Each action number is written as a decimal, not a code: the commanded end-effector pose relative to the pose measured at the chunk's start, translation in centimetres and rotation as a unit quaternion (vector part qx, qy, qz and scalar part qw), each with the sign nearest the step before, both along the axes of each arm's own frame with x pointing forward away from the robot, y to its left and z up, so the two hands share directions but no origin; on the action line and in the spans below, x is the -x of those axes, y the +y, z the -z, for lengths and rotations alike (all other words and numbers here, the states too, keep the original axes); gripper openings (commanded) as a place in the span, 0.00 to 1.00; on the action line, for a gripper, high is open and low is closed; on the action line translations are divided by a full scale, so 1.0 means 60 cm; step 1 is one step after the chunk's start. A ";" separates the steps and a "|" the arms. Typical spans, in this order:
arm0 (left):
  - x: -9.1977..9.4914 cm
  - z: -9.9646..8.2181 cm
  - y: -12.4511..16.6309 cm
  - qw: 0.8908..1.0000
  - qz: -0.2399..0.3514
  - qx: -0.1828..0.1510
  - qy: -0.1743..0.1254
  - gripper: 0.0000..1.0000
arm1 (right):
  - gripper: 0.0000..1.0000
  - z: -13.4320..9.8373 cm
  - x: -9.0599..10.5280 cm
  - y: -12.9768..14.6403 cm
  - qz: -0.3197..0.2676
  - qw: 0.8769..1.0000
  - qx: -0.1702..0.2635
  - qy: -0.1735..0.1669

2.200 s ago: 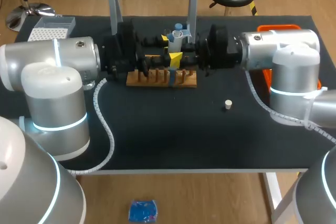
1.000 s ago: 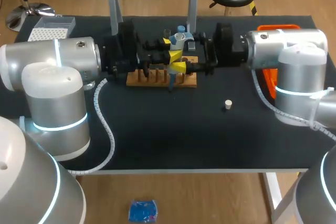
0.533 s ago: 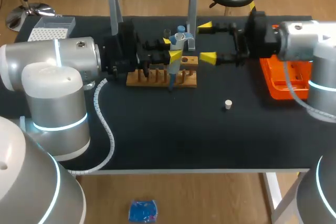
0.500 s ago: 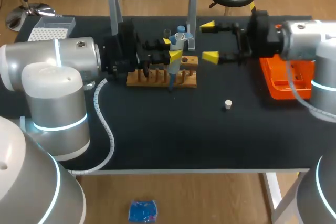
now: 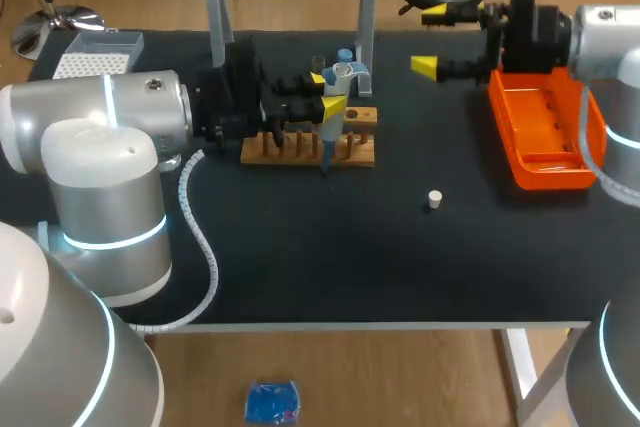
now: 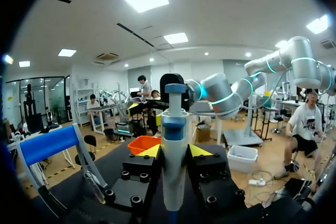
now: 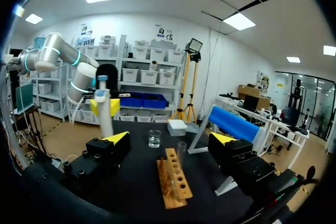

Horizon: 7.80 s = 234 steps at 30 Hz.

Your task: Invert the test tube, pick up the pipette, mount the tip to pipette, aspirate from beaker and dispense into the tube, eject the tip, return the pipette, and cap with the stopper.

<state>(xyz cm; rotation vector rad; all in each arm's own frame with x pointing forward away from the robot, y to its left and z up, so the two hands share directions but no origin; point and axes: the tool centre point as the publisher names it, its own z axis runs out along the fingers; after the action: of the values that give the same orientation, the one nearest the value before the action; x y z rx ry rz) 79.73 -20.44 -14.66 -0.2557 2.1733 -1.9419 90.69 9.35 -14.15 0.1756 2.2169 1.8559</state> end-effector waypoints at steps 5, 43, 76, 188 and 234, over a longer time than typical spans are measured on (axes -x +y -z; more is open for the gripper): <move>0.001 0.001 0.000 1.000 -0.001 0.001 -0.001 0.00 | 1.00 -0.016 -0.131 0.055 0.028 0.999 0.038 0.006; 0.001 0.001 0.000 1.000 -0.001 0.001 -0.001 0.00 | 1.00 0.037 -0.314 0.169 0.057 0.995 0.078 0.028; 0.001 0.001 0.000 1.000 -0.001 0.001 -0.001 0.00 | 1.00 0.037 -0.314 0.169 0.057 0.995 0.078 0.028; -0.560 0.003 0.260 0.904 -0.376 -0.093 0.179 0.00 | 1.00 0.037 -0.314 0.169 0.057 0.995 0.078 0.028; -0.615 0.043 0.261 0.856 -0.444 -0.136 0.227 0.00 | 1.00 0.037 -0.314 0.169 0.057 0.995 0.078 0.028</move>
<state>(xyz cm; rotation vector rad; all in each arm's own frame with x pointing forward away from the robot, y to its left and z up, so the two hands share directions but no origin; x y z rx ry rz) 116.38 -4.59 -17.57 -1.4580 1.9206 -1.1278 109.48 19.49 -16.43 0.3236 2.3207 1.6335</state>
